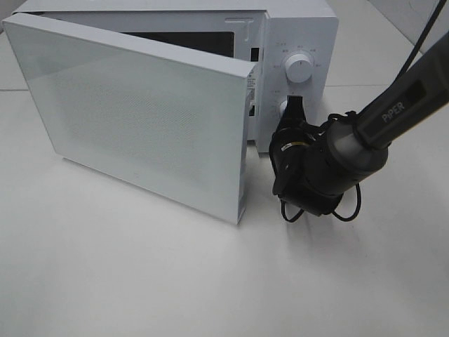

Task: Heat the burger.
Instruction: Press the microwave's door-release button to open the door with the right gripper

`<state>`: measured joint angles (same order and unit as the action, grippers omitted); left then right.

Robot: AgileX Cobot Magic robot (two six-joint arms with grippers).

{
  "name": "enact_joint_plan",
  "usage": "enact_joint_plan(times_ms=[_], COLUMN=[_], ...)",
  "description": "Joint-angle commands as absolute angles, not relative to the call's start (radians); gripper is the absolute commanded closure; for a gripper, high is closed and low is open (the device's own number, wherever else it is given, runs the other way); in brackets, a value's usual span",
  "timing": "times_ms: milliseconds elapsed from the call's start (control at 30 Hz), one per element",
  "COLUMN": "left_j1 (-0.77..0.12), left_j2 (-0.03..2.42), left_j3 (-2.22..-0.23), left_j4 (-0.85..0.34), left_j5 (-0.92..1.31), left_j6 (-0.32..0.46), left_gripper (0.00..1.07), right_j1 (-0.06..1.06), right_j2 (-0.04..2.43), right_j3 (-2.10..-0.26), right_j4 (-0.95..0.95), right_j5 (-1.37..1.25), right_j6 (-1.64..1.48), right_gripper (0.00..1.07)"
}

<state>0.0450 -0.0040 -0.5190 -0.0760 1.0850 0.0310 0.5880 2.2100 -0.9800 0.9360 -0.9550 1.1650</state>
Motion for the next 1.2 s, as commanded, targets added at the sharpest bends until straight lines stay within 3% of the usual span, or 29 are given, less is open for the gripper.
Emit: enact_joint_plan(times_ms=[33,700,1200], left_j1=[0.043,0.043,0.043], left_j2=[-0.020,-0.020,-0.020], left_j3=[-0.517,-0.517,-0.517], left_j4=[-0.081,-0.081,-0.081], left_j5=[1.072,1.072,1.072], left_j6=[0.030,0.030,0.030], left_gripper=[0.07,0.07,0.07], right_j1=[0.553,0.555,0.555], right_j2=[2.202,2.121,1.970], right_j3=[-1.050,-0.940,-0.805], right_j4=[0.842,0.838,0.822], right_j5=[-1.109,-0.966,-0.664], right_j6=[1.155,1.162,1.071], right_gripper=[1.07,1.07,1.07])
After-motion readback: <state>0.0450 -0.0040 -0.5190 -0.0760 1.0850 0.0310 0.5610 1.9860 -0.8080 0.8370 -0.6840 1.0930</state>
